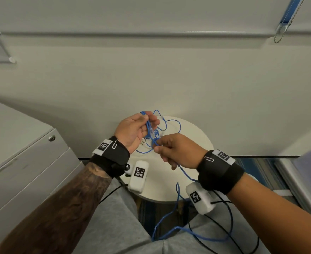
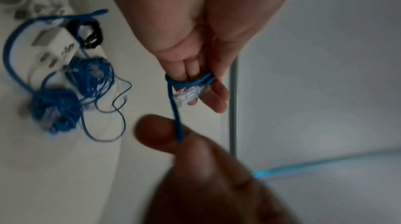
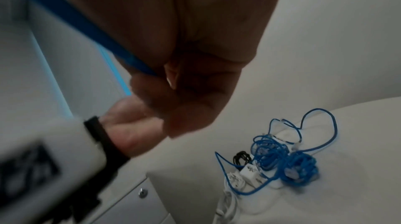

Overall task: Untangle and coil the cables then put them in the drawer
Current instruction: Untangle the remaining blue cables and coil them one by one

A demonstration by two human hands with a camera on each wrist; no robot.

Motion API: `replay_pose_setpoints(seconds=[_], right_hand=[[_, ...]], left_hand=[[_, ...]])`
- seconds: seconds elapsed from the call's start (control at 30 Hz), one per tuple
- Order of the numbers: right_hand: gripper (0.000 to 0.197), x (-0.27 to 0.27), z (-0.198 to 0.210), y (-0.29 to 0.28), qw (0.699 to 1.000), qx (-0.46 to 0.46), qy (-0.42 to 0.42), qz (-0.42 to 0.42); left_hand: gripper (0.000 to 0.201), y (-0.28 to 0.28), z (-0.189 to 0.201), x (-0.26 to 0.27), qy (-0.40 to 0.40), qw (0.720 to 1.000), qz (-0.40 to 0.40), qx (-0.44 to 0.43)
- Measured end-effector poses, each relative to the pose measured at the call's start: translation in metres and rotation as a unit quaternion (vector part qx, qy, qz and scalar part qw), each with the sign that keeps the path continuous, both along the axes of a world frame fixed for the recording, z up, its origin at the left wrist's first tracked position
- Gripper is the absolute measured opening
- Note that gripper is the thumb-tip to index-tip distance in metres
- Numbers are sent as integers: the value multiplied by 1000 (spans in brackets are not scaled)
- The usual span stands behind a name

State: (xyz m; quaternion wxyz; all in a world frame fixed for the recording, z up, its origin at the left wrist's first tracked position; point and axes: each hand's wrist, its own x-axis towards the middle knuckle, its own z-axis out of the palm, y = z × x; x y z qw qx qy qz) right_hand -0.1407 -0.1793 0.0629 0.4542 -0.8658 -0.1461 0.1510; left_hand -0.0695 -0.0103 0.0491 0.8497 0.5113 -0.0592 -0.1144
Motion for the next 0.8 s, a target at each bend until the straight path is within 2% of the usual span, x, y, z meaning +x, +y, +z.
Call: replay_pose_setpoints(seconds=[0.07, 0.2, 0.3, 0.33, 0.37, 0.47, 0.63, 0.7, 0.8], right_hand=[[21, 1, 10, -3, 1000, -3, 20, 6], [20, 5, 24, -9, 998, -53, 34, 10], [14, 13, 30, -14, 995, -79, -55, -14], [11, 16, 31, -17, 990, -83, -106, -32], [8, 20, 31, -21, 985, -75, -147, -52], [5, 32, 27, -35, 977, -30, -184, -104], [18, 36, -3, -40, 968, -30, -199, -151], [21, 29, -15, -28, 971, -22, -185, -153], [18, 18, -26, -8, 979, -48, -167, -109]], left_hand=[[19, -2, -3, -2, -51, 994, 9, 95], [19, -4, -11, -6, -130, 960, 6, 246], [20, -6, -10, -10, -176, 919, -50, 349], [23, -6, -10, -12, -174, 911, -76, 366], [28, -6, -8, -14, -145, 915, -105, 363], [36, -2, -5, -20, -23, 944, -185, 273], [22, 2, 11, -26, 65, 966, -243, 55], [18, 1, 17, -27, 99, 966, -235, -51], [18, -3, 18, -23, 140, 964, -160, -162]])
